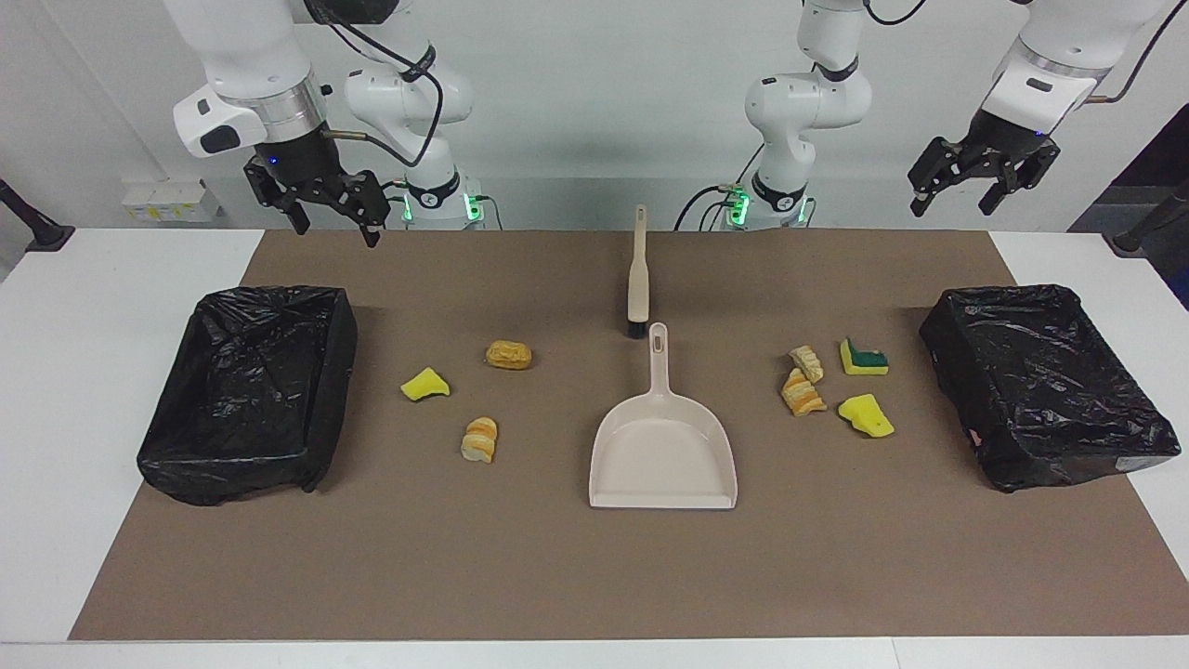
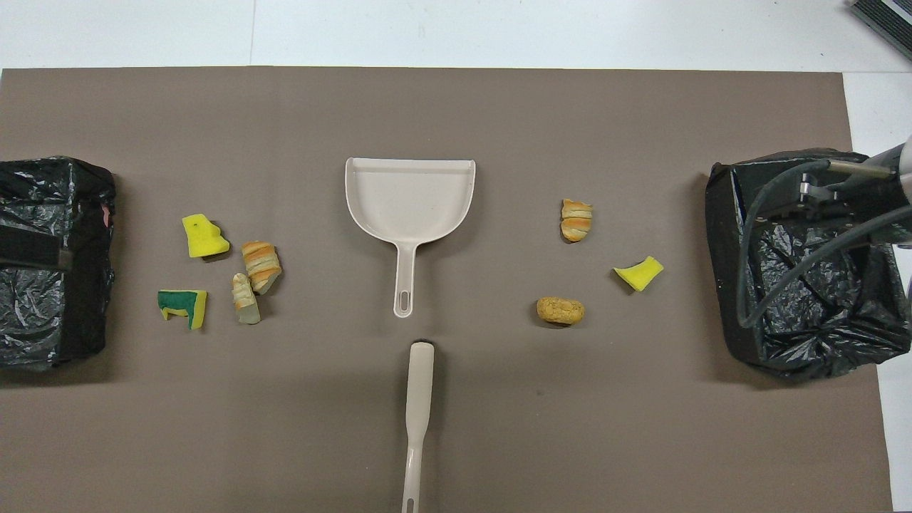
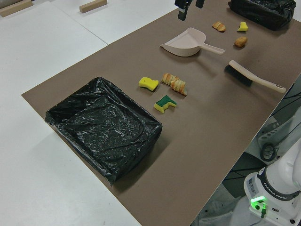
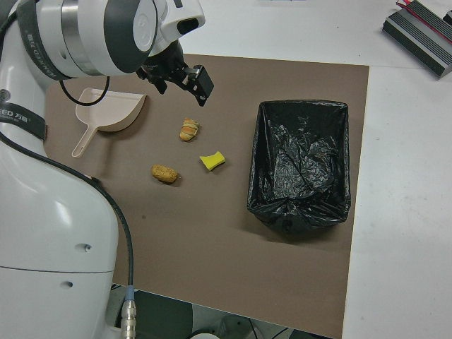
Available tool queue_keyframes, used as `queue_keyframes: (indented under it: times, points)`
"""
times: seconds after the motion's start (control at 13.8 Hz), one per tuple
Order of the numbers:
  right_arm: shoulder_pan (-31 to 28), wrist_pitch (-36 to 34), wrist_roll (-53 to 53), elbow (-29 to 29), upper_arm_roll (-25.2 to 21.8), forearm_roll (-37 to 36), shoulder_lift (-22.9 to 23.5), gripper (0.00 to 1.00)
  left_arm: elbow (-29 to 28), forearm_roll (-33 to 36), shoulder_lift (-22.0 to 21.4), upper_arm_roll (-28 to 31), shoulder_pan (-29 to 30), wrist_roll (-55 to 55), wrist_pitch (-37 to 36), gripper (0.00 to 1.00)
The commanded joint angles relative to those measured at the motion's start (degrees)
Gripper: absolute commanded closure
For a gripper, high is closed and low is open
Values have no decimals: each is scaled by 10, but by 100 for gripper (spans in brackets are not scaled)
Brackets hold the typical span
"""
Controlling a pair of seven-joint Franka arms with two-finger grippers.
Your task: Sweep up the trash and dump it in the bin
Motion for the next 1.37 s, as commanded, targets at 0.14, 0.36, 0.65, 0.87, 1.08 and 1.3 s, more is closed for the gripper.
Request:
queue_keyframes:
  times: [0.14,0.36,0.65,0.87,1.08,1.3]
  points:
    - [22,72,-8,-57,7,13,-9,0,-11,-6,-9,4,-6,0,10,0]
    - [84,130,27,-68,7,11,26,0,-11,-6,-10,4,-6,-1,10,0]
    - [190,182,110,-62,6,0,89,0,-17,-6,-14,4,-11,-2,8,0]
    - [235,210,146,-28,6,-3,159,0,-46,-6,-32,3,-24,-2,5,0]
    - [282,218,197,44,5,-23,237,0,-120,-6,-83,3,-39,2,19,0]
    - [329,234,239,78,1,-38,298,0,-144,-7,-101,3,-47,1,18,0]
